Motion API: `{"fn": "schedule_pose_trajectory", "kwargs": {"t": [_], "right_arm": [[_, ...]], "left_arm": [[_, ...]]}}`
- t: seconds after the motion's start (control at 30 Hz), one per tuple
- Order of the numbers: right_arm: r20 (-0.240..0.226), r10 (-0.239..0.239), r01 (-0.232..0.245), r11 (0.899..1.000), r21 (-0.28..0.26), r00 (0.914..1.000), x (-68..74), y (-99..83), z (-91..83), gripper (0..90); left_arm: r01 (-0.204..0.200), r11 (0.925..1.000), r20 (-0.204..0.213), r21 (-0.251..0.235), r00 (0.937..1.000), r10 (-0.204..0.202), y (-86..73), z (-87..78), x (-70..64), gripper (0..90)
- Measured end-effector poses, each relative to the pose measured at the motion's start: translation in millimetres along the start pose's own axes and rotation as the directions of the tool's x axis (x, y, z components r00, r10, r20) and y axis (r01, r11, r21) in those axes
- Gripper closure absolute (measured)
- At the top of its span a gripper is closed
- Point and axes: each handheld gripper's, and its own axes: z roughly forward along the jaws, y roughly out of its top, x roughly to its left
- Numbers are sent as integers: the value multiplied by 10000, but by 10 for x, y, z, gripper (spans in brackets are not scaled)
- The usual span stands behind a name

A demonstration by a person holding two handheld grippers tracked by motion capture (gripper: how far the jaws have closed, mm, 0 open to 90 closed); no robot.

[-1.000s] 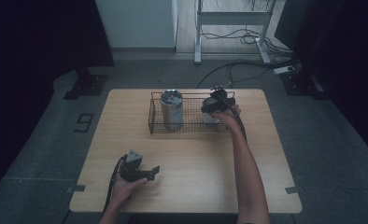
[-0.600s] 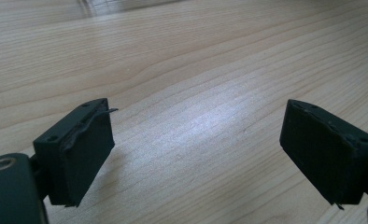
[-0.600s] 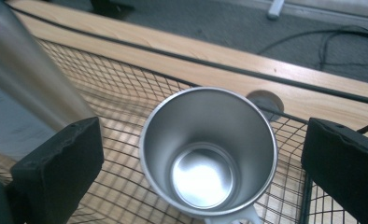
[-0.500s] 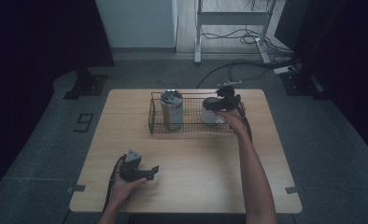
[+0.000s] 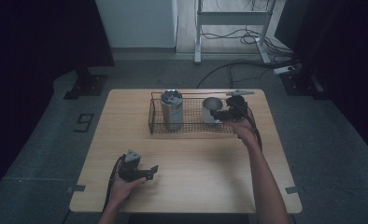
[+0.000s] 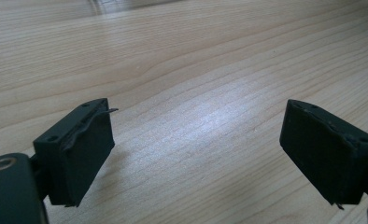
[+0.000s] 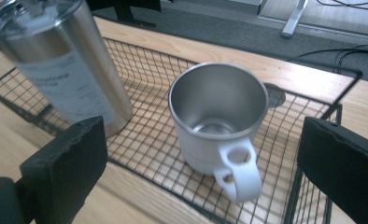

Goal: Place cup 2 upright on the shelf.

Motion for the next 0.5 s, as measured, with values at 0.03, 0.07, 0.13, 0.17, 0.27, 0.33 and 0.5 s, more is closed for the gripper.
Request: {"fn": "schedule_pose_trajectory", "kwargs": {"t": [0.03,0.07,0.13,0.17,0.27,0.33,0.5], "right_arm": [[-21,-17,17,10000,-25,10000,1,-34,-21,23],[-2,-47,47,10000,-49,10000,5,-69,-42,28],[20,-56,57,9999,-105,10000,13,-155,-82,35],[13,-60,60,9999,-133,10000,18,-186,-94,39],[-84,-120,118,9997,-203,9999,41,-305,-157,47],[-136,-142,139,9997,-196,9998,52,-377,-204,49],[-327,16,-33,9987,-516,9995,61,-562,-342,72]], "left_arm": [[-1,10000,-20,4,10000,1,0,0,1,99],[4,10000,-30,9,10000,-4,0,-1,1,99],[7,10000,-28,14,10000,-7,-1,0,1,99],[-2,10000,-39,23,10000,2,-1,1,0,99],[2,10000,-64,15,10000,-2,-3,4,-3,99],[-3,10000,-70,23,10000,3,-3,5,-6,99],[15,10000,-29,23,10000,-15,-3,4,-8,99]]}}
